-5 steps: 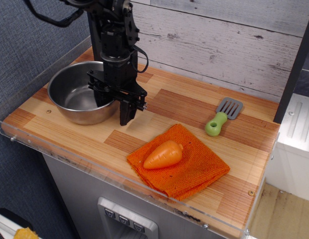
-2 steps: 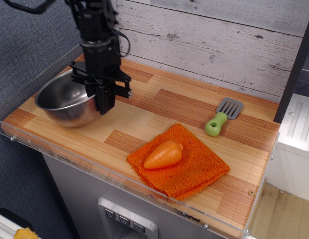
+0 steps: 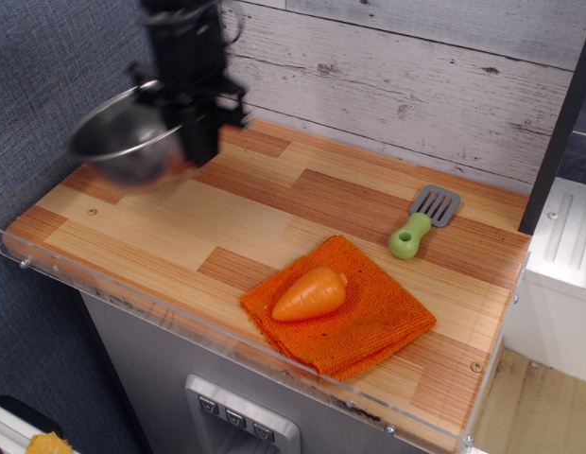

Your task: Move the pot to the upper middle of table next to spatula.

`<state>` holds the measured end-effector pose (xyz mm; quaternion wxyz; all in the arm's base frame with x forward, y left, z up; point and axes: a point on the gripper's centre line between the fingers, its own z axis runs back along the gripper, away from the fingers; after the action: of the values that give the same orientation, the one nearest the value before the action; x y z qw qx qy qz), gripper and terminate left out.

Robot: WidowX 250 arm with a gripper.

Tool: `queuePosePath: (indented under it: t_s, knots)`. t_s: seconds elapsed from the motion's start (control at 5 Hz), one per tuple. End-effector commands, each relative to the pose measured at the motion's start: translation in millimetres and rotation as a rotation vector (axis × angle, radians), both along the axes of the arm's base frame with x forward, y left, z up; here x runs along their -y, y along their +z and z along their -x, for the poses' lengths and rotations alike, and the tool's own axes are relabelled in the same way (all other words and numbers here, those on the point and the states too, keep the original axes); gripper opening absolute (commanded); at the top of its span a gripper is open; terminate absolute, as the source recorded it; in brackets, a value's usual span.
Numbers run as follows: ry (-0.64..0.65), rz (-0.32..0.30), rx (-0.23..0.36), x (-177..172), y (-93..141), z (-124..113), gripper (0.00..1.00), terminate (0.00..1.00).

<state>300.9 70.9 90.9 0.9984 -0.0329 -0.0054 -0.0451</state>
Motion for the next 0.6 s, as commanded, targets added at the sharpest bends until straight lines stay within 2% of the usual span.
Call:
queuePosePath:
  t_s: [0.0,0.2,0.4]
  knots:
    - [-0.141,0.062,0.198,66,24,-42,0.00,0.00]
    - [-0.170,0.060,0.220,92,16,-55,0.00,0.00]
    - [-0.200,0.062,0.196,106,-3,-60,0.00,0.00]
